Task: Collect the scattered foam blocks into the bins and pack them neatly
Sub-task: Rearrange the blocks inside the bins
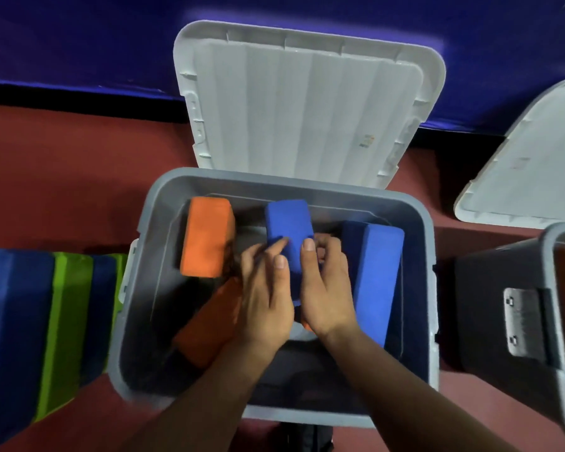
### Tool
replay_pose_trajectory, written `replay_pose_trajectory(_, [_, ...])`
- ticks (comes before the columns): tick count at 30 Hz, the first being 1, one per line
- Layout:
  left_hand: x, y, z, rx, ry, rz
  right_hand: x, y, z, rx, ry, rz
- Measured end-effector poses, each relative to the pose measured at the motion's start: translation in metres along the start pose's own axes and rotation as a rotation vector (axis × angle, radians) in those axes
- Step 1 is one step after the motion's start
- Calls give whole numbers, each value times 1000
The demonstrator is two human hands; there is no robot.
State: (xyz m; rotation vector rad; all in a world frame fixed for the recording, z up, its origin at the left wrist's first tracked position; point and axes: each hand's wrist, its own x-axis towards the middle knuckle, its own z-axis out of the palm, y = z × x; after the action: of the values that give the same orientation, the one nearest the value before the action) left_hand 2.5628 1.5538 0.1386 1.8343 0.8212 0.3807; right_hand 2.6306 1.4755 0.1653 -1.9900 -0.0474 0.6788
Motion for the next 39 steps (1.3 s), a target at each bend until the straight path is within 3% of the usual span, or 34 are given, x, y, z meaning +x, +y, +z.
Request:
replay_pose_trajectory(4, [-5,17,8,-15,-157,113,-16,8,-23,26,188,-4])
replay_pose_trajectory(8, [1,19,28,-1,-366,-22,-8,21,-34,14,246,134])
replay_pose_trajectory(13, [-3,12,32,18,-389,-25,-15,28,-40,-63,286,109])
replay_pose_trajectory(21, [-9,16,20,108,-406,-126,-23,25,-40,-118,189,79])
replay_pose_trajectory(26, [-12,10,9,134,-457,-101,-26,24,-33,-152,257,75])
replay_pose_trajectory(31, [-6,2,-30,294,-304,74,-30,5,-19,-326,469,-136])
replay_pose_trajectory(35, [8,-14,-70,395,-184,114,-30,-17,16,-245,380,-220])
replay_pose_trajectory(39, [27,-30,-102,476,-138,-16,-26,-24,54,-187,181,-188])
